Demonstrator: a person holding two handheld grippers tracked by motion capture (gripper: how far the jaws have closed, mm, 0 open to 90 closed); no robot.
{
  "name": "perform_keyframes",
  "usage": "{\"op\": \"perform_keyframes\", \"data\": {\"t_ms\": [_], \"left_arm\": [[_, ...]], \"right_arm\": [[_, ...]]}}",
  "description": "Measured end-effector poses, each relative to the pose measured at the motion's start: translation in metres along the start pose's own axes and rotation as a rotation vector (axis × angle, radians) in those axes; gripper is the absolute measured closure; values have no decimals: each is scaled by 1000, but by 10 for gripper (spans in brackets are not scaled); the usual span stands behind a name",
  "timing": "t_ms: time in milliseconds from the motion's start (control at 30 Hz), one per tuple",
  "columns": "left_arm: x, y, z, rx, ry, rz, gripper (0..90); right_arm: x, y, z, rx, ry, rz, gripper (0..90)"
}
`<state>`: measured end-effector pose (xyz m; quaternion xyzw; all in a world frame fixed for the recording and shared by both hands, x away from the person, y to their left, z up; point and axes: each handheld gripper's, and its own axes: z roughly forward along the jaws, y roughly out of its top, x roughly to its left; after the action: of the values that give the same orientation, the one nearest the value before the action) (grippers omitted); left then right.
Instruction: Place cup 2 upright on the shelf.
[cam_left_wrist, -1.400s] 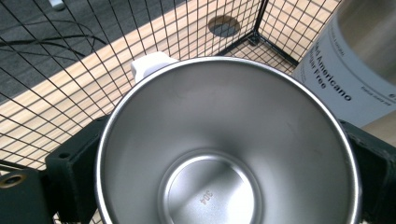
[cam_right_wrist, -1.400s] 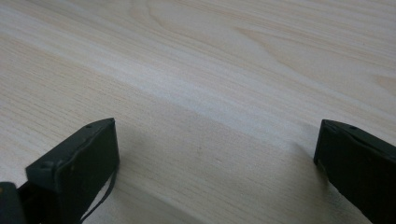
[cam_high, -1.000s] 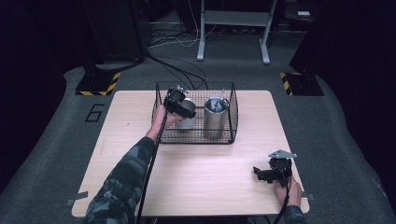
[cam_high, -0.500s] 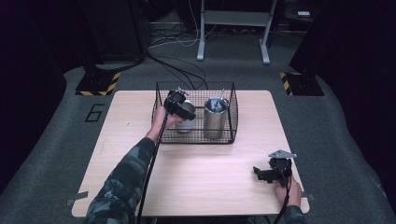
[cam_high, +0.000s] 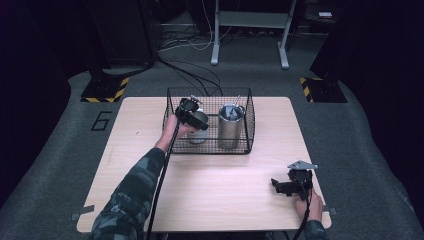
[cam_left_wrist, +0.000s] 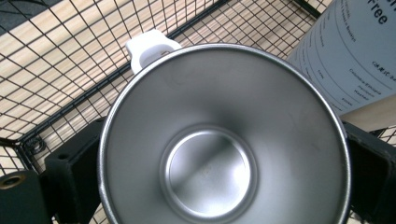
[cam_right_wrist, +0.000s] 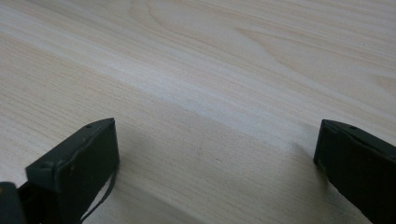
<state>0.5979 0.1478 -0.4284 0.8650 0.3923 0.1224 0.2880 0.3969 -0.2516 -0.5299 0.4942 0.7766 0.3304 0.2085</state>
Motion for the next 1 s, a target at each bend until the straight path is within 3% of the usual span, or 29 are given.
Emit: {"op": "perform_keyframes", "data": {"t_ms": [167, 200, 267, 467, 1000], "left_arm": [[1, -2, -1, 15, -10, -9, 53], [1, -2, -2, 7, -14, -15, 51], [1, -2, -3, -1, -25, -21, 36], [-2, -1, -9, -16, -10, -27, 3], [-8, 1, -49, -108, -13, -21, 3]], "right_arm": [[0, 0, 0, 0, -2, 5, 0], [-1, 0, 0, 3, 0, -14, 0], [0, 0, 0, -1, 0, 0, 0], [0, 0, 0, -2, -2, 1, 0], [0, 0, 0, 0, 0, -5, 0]]}}
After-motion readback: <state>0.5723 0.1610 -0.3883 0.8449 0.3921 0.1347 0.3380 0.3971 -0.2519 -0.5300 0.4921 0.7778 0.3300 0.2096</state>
